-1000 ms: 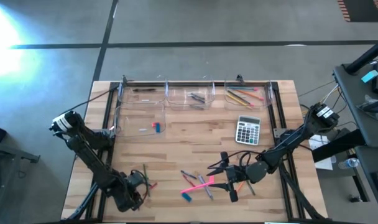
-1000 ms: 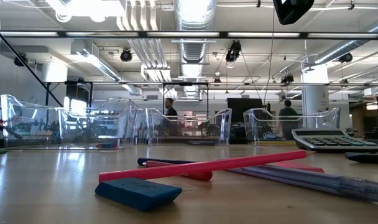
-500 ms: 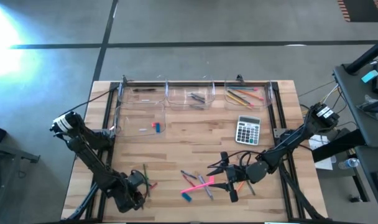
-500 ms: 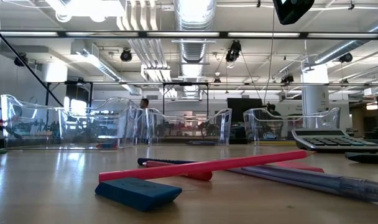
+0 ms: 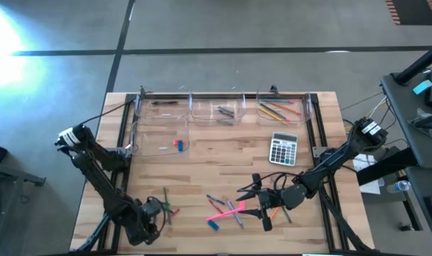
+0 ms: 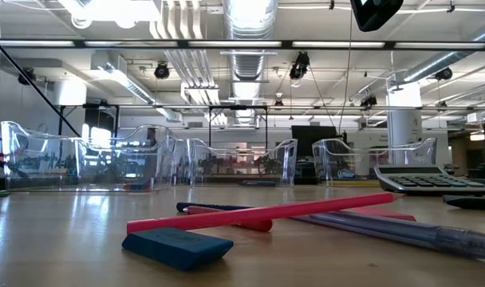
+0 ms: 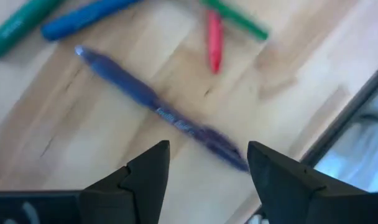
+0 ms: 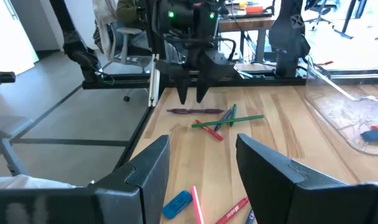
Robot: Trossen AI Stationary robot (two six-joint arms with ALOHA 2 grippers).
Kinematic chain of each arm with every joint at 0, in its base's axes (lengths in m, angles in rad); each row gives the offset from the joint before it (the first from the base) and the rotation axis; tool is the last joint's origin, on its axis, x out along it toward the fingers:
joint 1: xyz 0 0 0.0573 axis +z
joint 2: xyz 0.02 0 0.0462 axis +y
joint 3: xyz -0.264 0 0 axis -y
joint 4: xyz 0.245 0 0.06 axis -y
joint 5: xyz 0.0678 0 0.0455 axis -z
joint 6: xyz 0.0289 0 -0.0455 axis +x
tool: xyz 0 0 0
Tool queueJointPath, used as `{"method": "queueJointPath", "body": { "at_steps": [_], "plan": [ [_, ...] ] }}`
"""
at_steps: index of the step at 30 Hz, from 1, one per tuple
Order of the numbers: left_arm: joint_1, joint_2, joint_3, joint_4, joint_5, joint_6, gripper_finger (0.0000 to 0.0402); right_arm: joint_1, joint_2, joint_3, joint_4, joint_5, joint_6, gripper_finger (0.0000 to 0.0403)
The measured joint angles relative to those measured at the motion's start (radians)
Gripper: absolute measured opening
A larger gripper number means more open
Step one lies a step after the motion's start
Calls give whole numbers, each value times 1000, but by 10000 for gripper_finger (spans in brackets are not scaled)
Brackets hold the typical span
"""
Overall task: Sort crayons/erasers/pens/pencils in bins
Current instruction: Put the blue pen into the top left transparent bin
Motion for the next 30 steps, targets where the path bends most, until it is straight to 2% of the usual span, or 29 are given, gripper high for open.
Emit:
{"method": "queueJointPath", "body": {
  "at_steps": [9, 15, 21, 30],
  "plan": [
    [1, 27, -3, -60, -45, -61, 203, 0, 0, 0, 0, 0, 0, 176],
    [6, 85, 5, -69, 4, -100, 202, 0, 0, 0, 0, 0, 0, 176],
    [7, 91, 10, -91, 20, -100, 202, 0, 0, 0, 0, 1, 0, 176],
    [7, 93, 9, -192, 157, -112, 196, 0, 0, 0, -5, 1, 0, 176]
  ]
}}
